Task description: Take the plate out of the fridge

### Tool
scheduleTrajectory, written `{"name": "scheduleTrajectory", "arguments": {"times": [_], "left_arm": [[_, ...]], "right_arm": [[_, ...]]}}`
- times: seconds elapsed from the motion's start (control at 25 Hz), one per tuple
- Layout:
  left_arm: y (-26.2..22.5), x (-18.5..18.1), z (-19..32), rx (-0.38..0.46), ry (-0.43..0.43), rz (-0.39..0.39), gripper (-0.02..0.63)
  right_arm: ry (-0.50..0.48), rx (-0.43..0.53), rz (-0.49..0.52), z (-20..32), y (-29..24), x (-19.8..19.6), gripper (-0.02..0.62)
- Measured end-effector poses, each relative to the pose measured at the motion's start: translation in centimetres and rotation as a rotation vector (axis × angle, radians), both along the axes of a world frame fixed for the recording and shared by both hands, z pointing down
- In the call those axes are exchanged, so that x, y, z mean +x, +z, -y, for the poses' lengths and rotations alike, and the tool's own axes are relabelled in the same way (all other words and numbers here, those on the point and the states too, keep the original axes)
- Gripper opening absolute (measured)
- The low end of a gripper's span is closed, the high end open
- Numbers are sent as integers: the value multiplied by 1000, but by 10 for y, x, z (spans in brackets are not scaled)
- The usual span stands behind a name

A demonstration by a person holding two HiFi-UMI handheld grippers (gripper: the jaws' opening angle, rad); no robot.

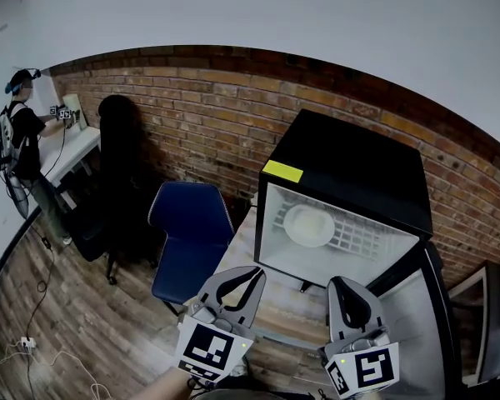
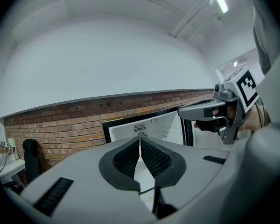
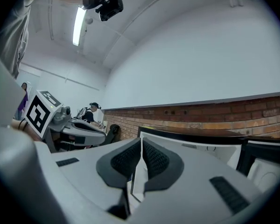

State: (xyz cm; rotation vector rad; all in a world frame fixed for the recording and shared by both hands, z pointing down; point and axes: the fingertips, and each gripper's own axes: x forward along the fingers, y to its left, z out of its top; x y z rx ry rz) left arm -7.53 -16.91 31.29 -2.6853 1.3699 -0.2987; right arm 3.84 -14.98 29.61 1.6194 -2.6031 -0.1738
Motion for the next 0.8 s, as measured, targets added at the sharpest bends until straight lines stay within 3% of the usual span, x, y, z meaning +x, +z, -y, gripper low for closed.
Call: {"name": "scheduleTrajectory", "arguments": {"times": [0.44,0.64,0.8], "left_arm": [[-2,-7,38,8,79,-10,22],[3,-4,50,6,90,11,23],[3,1,58,-27,74,-24,23]], "right_arm": [[99,12,-14,33,-5,-1,32],[104,4,-15,44,-3,4,32],[93,-3,-14,51,-2,9,32]]}}
